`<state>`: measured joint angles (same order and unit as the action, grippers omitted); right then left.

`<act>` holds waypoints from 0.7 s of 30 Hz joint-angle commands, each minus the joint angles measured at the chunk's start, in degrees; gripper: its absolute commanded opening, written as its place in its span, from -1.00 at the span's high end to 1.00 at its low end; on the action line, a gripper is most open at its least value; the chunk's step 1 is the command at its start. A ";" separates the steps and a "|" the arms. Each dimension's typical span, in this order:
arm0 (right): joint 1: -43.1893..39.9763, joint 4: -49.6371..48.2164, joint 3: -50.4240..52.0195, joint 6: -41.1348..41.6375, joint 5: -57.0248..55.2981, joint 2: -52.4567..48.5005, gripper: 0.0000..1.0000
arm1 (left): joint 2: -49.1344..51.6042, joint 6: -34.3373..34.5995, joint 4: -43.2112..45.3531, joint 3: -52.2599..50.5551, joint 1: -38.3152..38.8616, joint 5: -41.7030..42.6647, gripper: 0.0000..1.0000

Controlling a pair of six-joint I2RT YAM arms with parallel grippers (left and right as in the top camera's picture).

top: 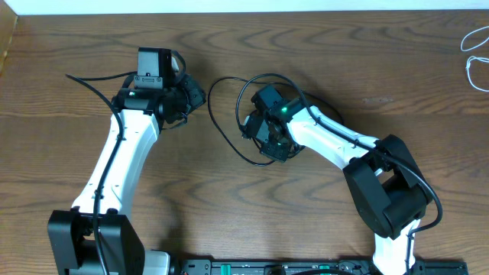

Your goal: Untangle cables

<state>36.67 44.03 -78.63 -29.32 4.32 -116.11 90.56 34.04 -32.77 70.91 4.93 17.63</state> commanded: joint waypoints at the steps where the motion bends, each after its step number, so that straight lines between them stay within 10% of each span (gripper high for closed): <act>1: 0.31 0.00 0.46 0.98 -0.94 -0.55 0.03 | 0.00 -1.03 0.00 0.57 -0.15 -0.79 0.23; 21: 0.55 4.63 3.13 2.34 -1.01 -2.89 0.70 | 0.00 -1.03 -0.59 0.57 -0.15 -0.81 0.23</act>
<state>36.71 47.94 -78.22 -28.58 2.72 -116.92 90.56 34.04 -33.10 70.91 4.93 17.65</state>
